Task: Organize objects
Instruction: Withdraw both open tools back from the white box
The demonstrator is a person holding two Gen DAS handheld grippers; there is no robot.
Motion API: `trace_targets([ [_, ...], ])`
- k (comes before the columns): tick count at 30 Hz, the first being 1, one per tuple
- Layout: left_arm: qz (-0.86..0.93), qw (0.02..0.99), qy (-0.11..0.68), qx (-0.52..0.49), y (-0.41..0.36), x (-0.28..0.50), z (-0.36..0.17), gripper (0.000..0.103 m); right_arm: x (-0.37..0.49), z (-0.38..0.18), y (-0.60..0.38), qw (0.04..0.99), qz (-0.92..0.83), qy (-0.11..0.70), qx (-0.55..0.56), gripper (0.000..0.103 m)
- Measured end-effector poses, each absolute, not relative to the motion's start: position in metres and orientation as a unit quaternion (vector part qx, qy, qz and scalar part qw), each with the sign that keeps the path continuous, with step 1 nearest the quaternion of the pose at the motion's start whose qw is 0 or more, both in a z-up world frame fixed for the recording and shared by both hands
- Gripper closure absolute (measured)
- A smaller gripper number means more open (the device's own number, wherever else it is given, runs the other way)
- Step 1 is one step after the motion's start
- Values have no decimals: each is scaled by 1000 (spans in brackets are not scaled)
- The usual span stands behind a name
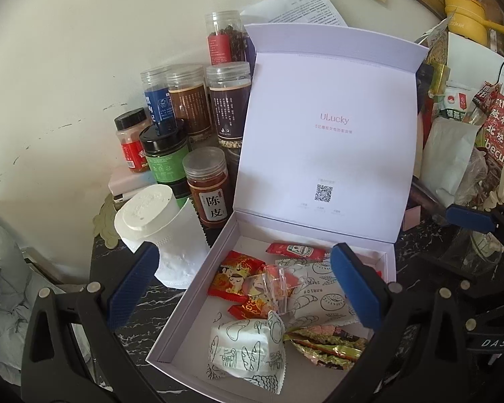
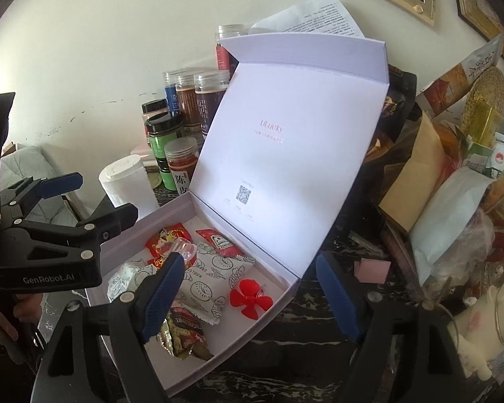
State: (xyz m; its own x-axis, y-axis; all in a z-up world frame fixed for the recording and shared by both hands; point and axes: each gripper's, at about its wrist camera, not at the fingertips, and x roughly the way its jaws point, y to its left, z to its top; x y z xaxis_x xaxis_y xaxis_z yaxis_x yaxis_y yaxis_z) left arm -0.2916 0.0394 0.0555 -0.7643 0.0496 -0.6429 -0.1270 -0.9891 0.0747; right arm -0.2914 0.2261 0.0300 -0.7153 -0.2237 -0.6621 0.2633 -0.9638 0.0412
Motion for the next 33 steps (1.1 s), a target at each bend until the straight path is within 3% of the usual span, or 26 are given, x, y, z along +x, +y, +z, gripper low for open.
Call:
trace_targets([
  [18,949,46,54,-308,41,-202,110,1,-199,86,226,131,-941,40,309,20],
  [33,953,43,61,-294,48,-124,123,1,-118,97,234,126,-948,40,291,20],
])
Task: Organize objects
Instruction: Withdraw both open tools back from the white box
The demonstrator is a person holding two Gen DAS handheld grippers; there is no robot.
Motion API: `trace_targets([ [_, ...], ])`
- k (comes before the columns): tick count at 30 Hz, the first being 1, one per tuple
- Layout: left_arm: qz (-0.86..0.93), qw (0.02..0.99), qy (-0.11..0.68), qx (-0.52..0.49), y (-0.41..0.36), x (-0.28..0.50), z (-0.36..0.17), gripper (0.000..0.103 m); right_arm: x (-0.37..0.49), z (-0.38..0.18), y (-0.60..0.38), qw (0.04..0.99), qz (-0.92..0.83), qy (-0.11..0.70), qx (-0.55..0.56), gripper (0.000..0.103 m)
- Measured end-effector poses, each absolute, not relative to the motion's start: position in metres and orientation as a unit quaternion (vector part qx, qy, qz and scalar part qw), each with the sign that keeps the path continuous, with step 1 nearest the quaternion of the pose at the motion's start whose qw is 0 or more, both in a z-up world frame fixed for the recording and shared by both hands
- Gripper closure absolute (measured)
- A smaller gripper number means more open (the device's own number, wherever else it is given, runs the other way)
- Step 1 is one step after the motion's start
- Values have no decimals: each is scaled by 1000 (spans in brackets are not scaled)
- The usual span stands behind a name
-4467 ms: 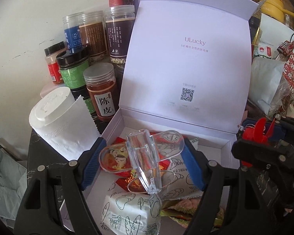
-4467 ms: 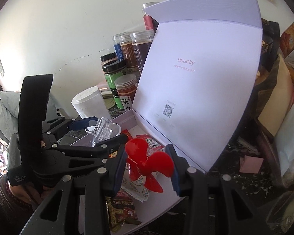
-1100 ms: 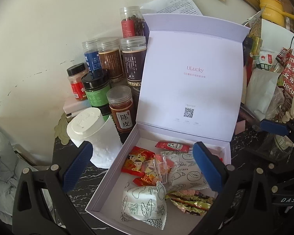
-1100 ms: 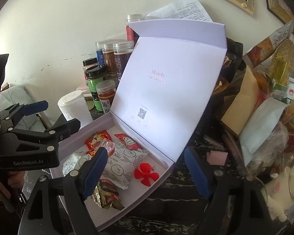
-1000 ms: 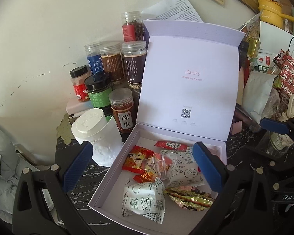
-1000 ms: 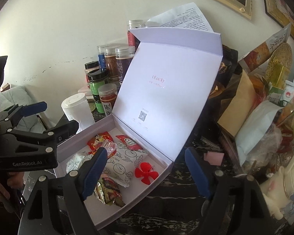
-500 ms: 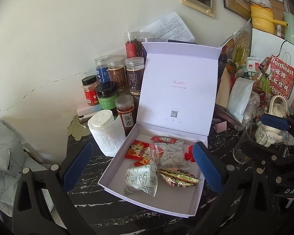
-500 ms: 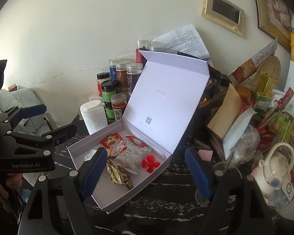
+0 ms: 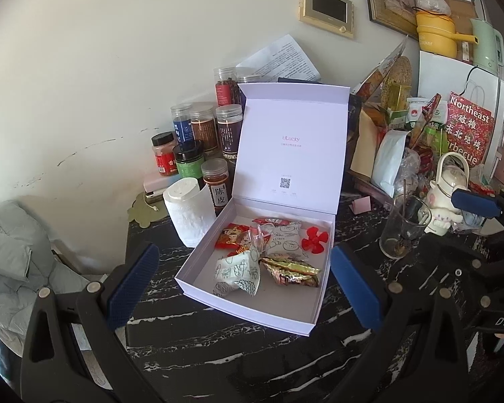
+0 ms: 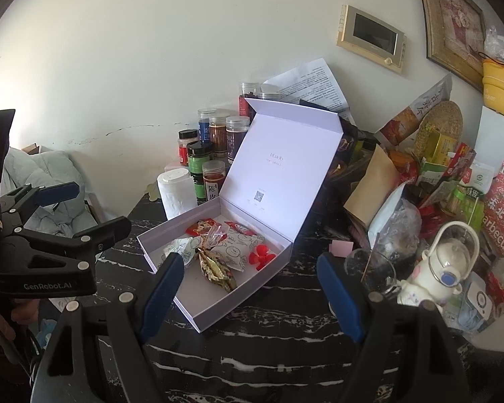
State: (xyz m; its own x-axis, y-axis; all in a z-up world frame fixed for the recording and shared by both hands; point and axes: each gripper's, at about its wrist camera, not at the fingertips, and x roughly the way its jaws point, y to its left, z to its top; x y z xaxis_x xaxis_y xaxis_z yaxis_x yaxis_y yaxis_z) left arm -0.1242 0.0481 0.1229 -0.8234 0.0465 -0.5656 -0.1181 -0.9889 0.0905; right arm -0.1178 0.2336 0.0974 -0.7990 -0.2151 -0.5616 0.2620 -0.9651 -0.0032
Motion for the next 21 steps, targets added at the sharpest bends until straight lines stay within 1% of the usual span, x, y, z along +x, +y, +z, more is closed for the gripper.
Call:
trace_targets([
  [10,950,29,66,-305,55,-83,109,1,-76,85,240,118,-948,31,293,20],
  [21,947,12,75,-311,56,-43,87,1,-43,55,239,121,-946,22,299,20],
])
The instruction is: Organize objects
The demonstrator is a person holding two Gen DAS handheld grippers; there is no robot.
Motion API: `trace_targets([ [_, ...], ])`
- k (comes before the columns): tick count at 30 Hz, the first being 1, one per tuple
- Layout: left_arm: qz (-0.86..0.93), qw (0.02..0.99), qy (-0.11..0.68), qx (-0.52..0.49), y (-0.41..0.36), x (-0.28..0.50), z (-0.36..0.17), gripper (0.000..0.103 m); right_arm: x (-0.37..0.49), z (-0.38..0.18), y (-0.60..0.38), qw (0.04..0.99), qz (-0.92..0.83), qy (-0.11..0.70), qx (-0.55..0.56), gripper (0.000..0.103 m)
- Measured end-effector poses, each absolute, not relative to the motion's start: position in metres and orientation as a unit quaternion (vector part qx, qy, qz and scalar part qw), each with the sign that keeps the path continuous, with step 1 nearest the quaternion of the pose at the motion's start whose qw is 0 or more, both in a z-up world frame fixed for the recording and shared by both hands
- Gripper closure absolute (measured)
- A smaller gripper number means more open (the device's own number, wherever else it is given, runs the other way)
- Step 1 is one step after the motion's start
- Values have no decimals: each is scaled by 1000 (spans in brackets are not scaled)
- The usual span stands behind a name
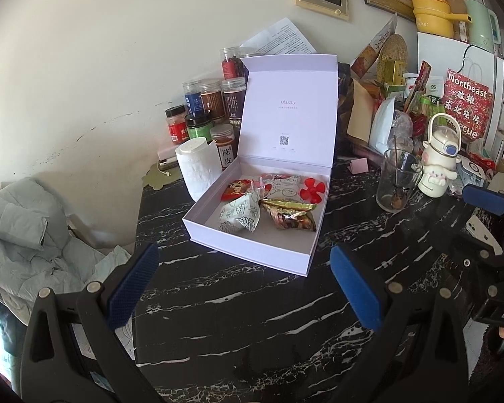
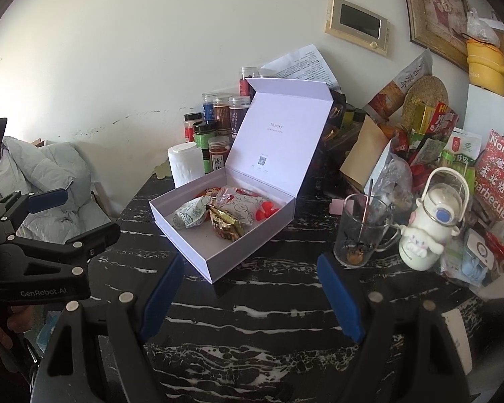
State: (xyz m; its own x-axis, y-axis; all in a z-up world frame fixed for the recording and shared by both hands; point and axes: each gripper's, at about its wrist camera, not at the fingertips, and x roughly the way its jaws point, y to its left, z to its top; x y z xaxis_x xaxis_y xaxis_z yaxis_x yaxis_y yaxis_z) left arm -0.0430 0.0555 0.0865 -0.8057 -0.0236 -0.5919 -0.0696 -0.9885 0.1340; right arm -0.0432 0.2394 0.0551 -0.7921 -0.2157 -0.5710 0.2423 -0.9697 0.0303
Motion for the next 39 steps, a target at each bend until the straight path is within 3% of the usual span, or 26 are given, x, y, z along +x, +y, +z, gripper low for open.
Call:
trace_targets([
  [39,933,36,55,-353,54,-24,41,1,-29,29,229,120,-940,32,318,20],
])
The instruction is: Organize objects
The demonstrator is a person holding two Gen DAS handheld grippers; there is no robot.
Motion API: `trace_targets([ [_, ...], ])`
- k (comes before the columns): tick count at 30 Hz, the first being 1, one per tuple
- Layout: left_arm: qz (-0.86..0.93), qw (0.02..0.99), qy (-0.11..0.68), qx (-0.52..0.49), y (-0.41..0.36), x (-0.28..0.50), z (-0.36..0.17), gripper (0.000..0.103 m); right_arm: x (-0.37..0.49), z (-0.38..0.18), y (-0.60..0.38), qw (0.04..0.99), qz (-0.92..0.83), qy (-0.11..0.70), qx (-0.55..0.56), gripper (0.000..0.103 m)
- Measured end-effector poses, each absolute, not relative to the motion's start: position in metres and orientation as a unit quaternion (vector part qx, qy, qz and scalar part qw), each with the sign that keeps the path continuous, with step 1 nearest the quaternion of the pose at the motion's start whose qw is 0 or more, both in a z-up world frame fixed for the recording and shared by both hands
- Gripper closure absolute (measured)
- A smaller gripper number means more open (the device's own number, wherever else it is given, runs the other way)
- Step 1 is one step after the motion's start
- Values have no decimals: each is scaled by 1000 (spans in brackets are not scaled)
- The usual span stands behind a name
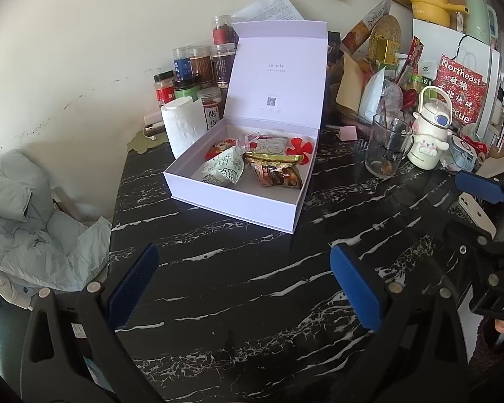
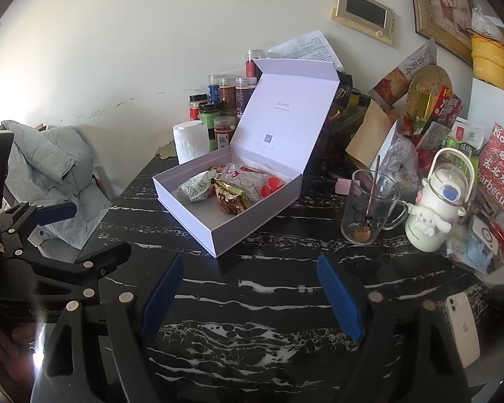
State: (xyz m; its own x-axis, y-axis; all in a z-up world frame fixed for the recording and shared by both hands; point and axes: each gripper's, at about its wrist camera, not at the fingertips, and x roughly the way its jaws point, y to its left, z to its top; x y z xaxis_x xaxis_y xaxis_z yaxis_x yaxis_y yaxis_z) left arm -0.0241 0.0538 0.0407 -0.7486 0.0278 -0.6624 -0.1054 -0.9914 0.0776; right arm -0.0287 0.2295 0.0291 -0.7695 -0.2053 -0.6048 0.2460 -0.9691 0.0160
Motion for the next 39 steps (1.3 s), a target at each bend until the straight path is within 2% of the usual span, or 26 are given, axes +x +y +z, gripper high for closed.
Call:
trace_targets([
  [39,923,36,45,-381,52,-38,25,1,-42,16,225,115,-933,37,339,20],
])
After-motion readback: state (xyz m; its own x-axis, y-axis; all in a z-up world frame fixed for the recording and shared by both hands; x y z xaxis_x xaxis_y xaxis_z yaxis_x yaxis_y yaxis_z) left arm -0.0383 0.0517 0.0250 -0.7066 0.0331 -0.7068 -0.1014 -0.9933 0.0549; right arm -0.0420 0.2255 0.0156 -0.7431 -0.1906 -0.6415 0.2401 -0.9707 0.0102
